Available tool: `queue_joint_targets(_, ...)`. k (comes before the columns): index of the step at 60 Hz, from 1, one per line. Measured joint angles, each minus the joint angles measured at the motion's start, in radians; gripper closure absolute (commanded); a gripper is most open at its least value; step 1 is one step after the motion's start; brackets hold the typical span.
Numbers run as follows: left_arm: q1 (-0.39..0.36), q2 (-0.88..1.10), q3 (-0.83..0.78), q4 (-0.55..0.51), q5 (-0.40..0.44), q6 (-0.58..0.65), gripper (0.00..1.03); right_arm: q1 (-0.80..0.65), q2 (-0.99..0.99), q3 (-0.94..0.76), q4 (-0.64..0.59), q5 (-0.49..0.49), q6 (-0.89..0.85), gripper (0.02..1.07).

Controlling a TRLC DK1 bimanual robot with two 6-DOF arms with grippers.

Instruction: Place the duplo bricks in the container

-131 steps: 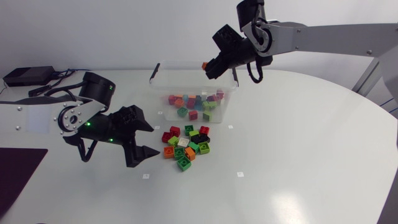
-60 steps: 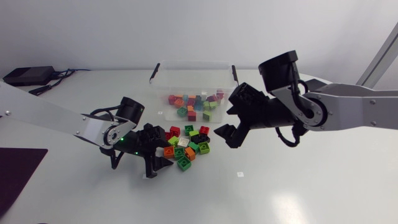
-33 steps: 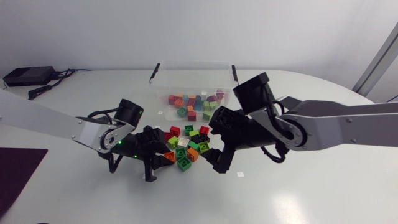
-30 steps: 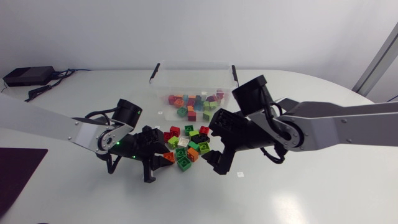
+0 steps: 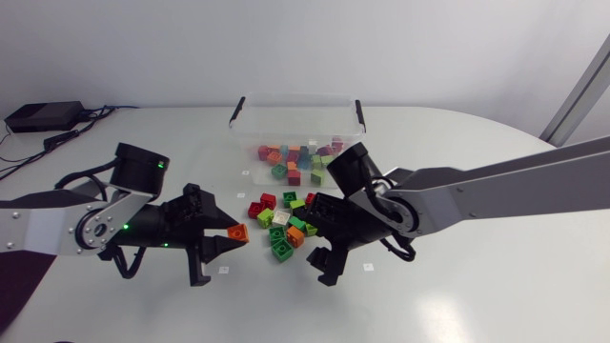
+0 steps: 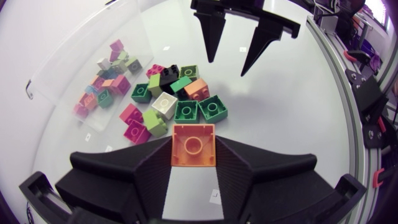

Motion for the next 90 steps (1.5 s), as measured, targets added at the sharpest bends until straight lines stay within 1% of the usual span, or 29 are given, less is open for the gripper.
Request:
queue_joint_targets(14,0.087,-0.083,-0.011,-0.025,0.032,0.000,0.73,0.022,0.075,0.070,-0.013,0.050,0.037,0.44)
queue_joint_targets(28,0.126,-0.131,-0.011,-0.051,0.056,0.000,0.73,0.032,0.130,0.159,-0.078,0.085,0.070,0.44)
queue_joint_targets(51,0.190,-0.188,-0.011,-0.100,0.088,0.000,0.73,0.068,0.201,0.259,-0.135,0.131,0.123,0.46)
queue_joint_targets(62,0.204,-0.217,-0.010,-0.126,0.095,0.000,0.73,0.077,0.235,0.311,-0.162,0.152,0.130,0.69)
queue_joint_targets(66,0.204,-0.225,-0.008,-0.134,0.096,0.000,0.73,0.077,0.241,0.324,-0.163,0.153,0.138,0.84)
queue_joint_targets(67,0.204,-0.227,-0.008,-0.137,0.096,0.000,0.73,0.077,0.242,0.327,-0.164,0.153,0.139,0.85)
queue_joint_targets(69,0.205,-0.231,-0.004,-0.146,0.096,0.000,0.73,0.077,0.245,0.332,-0.167,0.153,0.142,0.92)
queue_joint_targets(75,0.209,-0.232,0.021,-0.168,0.096,0.000,0.73,0.077,0.247,0.343,-0.184,0.151,0.148,0.94)
queue_joint_targets(83,0.208,-0.232,0.074,-0.172,0.096,-0.020,0.73,0.077,0.242,0.341,-0.188,0.150,0.148,0.94)
queue_joint_targets(90,0.187,-0.230,0.135,-0.174,0.096,-0.058,0.73,0.076,0.204,0.307,-0.207,0.147,0.148,0.94)
